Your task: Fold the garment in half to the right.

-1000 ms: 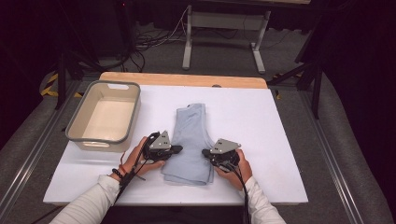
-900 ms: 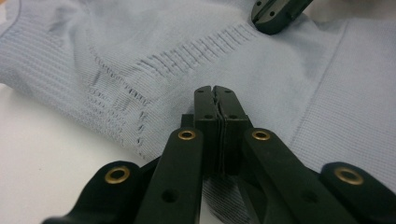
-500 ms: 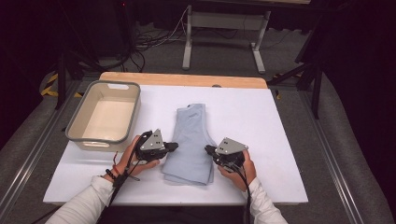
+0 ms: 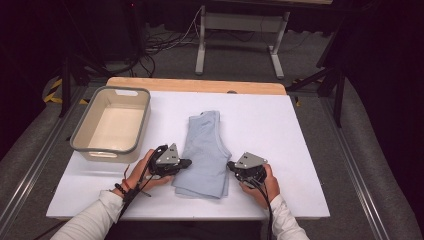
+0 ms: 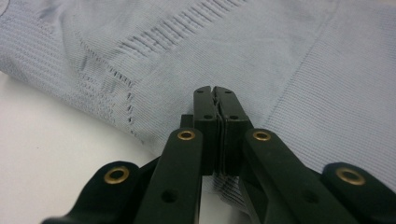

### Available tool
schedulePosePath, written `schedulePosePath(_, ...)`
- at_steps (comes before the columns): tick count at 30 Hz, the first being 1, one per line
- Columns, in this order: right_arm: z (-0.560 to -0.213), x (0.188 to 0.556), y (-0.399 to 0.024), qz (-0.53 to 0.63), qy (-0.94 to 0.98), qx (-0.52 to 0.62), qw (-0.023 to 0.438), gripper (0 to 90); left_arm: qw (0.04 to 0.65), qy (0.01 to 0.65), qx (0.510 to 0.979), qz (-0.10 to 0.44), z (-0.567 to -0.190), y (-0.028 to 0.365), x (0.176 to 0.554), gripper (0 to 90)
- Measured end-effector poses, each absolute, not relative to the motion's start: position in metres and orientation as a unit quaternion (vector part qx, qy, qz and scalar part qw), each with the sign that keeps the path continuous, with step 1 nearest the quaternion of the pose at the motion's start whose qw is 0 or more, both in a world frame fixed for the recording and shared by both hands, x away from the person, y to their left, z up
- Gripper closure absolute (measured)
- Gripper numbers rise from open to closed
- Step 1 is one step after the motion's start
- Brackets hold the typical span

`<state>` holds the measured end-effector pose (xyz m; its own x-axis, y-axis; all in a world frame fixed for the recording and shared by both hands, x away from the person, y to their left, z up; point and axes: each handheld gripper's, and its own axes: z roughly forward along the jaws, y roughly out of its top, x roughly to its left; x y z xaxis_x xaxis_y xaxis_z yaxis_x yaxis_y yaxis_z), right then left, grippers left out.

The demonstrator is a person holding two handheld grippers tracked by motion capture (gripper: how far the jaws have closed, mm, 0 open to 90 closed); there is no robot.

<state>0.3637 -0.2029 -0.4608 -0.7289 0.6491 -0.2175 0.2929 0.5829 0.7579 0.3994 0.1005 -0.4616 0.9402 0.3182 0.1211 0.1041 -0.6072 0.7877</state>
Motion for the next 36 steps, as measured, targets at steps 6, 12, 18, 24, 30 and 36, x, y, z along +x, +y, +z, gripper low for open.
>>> schedulePosePath(6, -0.456, 0.363, -0.204, 0.377, 0.847, 0.274, 0.256, 87.6, 0.444, 0.112, 0.878, 0.138, -0.455, 0.102, 0.396, 84.6)
schedulePosePath(12, -0.441, 0.356, -0.209, 0.416, 0.822, 0.269, 0.280, 87.6, 0.456, 0.106, 0.870, 0.158, -0.441, 0.108, 0.390, 81.2)
schedulePosePath(18, -0.436, 0.353, -0.206, 0.434, 0.818, 0.260, 0.273, 84.1, 0.465, 0.098, 0.862, 0.177, -0.430, 0.117, 0.386, 77.3)
schedulePosePath(24, -0.429, 0.349, -0.205, 0.447, 0.811, 0.256, 0.278, 77.3, 0.464, 0.088, 0.858, 0.203, -0.424, 0.121, 0.381, 64.7)
schedulePosePath(30, -0.424, 0.345, -0.203, 0.453, 0.808, 0.251, 0.281, 65.1, 0.460, 0.077, 0.857, 0.221, -0.420, 0.123, 0.372, 56.1)
schedulePosePath(36, -0.421, 0.338, -0.201, 0.464, 0.800, 0.245, 0.292, 52.2, 0.457, 0.070, 0.855, 0.233, -0.417, 0.128, 0.363, 48.6)
